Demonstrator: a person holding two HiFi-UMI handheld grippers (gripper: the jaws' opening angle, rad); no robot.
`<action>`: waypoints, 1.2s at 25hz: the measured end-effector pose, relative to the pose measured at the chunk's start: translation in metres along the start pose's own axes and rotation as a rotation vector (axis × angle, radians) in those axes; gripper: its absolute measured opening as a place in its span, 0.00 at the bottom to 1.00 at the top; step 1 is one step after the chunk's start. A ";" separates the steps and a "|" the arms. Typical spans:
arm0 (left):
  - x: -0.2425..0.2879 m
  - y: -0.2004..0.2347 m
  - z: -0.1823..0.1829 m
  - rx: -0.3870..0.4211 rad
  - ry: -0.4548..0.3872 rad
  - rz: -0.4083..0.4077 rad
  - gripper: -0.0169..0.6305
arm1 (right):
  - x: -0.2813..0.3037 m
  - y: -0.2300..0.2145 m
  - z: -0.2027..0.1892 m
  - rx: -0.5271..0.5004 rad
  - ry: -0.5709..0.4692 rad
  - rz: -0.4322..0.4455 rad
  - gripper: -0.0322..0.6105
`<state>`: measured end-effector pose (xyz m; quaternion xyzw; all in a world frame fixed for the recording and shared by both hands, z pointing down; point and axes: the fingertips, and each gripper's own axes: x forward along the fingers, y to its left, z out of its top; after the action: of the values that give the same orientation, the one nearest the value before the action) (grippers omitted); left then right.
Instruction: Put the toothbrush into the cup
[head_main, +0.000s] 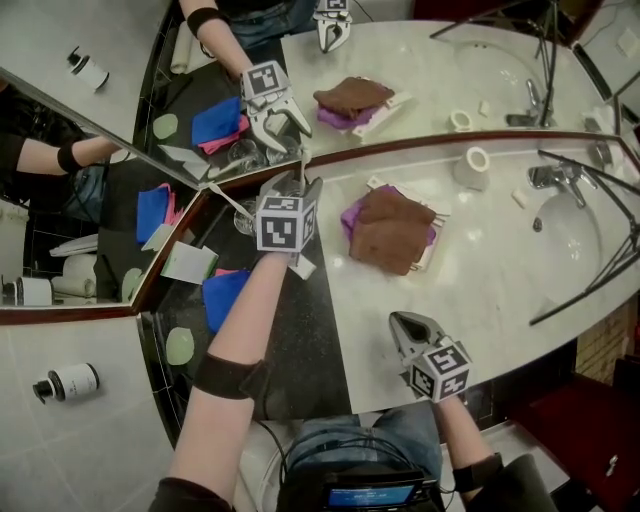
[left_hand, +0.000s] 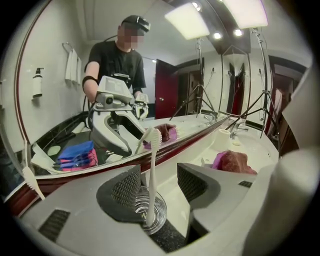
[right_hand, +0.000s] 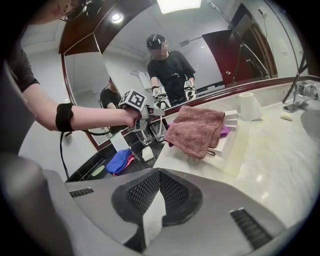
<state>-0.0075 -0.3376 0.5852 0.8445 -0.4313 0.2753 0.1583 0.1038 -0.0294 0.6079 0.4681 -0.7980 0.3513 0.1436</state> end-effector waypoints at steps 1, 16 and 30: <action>0.002 0.000 0.000 -0.001 0.006 0.001 0.38 | -0.001 0.000 -0.002 0.002 0.003 -0.002 0.08; -0.003 0.014 0.007 -0.028 -0.030 0.065 0.05 | -0.010 -0.006 -0.014 0.027 0.009 -0.018 0.08; -0.079 0.013 0.051 -0.061 -0.202 0.147 0.05 | -0.029 0.010 0.021 -0.054 -0.009 0.030 0.08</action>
<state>-0.0394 -0.3205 0.4977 0.8289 -0.5138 0.1867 0.1190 0.1121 -0.0220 0.5723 0.4536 -0.8148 0.3296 0.1476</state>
